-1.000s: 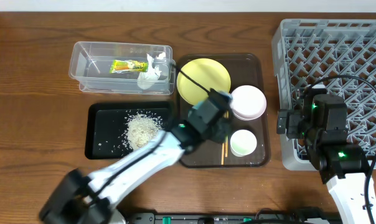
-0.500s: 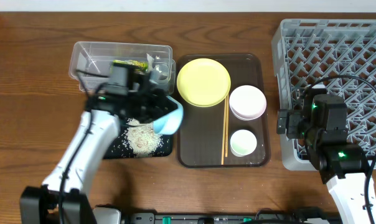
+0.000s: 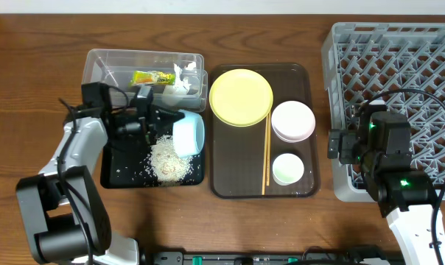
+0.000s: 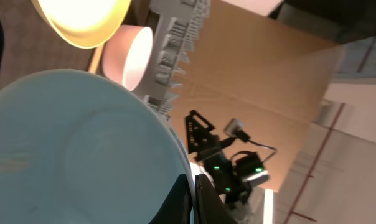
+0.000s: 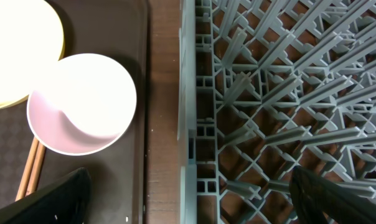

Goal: Sort waste into correct bins and load items into the dishwasher rack

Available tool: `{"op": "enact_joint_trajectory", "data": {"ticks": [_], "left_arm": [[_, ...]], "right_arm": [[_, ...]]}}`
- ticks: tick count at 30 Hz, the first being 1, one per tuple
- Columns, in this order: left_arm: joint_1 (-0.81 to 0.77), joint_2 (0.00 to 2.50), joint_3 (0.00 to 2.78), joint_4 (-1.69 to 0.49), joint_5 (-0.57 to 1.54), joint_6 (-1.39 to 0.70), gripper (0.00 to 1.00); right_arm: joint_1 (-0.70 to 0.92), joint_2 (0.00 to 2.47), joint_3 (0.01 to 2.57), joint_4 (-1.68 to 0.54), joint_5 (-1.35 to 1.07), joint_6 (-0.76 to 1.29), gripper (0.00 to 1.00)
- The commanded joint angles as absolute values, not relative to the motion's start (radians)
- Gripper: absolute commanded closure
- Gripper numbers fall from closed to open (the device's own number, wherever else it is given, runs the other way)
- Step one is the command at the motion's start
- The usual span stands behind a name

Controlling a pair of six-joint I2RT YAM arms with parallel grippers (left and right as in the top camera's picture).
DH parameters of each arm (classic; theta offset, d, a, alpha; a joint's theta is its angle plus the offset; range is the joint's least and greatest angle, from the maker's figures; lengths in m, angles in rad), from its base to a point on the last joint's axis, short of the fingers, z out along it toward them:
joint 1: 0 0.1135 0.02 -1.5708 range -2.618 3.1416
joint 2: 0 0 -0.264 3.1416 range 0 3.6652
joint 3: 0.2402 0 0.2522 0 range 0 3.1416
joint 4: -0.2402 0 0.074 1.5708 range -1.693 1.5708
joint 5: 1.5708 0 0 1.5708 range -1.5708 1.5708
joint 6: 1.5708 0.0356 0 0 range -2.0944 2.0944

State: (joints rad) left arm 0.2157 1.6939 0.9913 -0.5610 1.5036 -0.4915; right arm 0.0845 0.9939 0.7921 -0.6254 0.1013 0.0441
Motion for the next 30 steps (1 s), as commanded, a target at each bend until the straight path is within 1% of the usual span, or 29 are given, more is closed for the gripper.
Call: {"op": "enact_joint_trajectory", "data": {"ticks": [1,9,13,16,18,21,26,30], "left_arm": [[0.241,1.693,0.985,-0.564,1.573,-0.541,0.94],[0.253,1.692,0.985,-0.563,1.573,-0.590,0.94],[0.245,1.688,0.986,-0.561,1.572,-0.580,0.94],[0.220,1.668,0.986,-0.533,1.528,-0.560,0.94],[0.182,1.639,0.986,-0.508,1.452,-0.542,0.94],[0.093,1.583,0.986,-0.438,1.280,-0.527,0.94],[-0.126,1.521,0.986,-0.280,1.057,-0.491,0.94],[-0.313,1.526,0.986,-0.274,0.743,-0.490,0.94]], "right_arm": [[0.098,0.995,0.816,-0.628,0.097,0.044,0.01],[0.098,0.995,0.816,-0.628,0.097,0.044,0.01],[0.098,0.995,0.816,-0.628,0.097,0.044,0.01],[0.098,0.995,0.816,-0.628,0.097,0.044,0.01],[0.098,0.995,0.816,-0.628,0.097,0.044,0.01],[0.098,0.995,0.816,-0.628,0.097,0.044,0.01],[0.098,0.995,0.816,-0.628,0.097,0.044,0.01],[0.098,0.995,0.816,-0.628,0.097,0.044,0.01]]}}
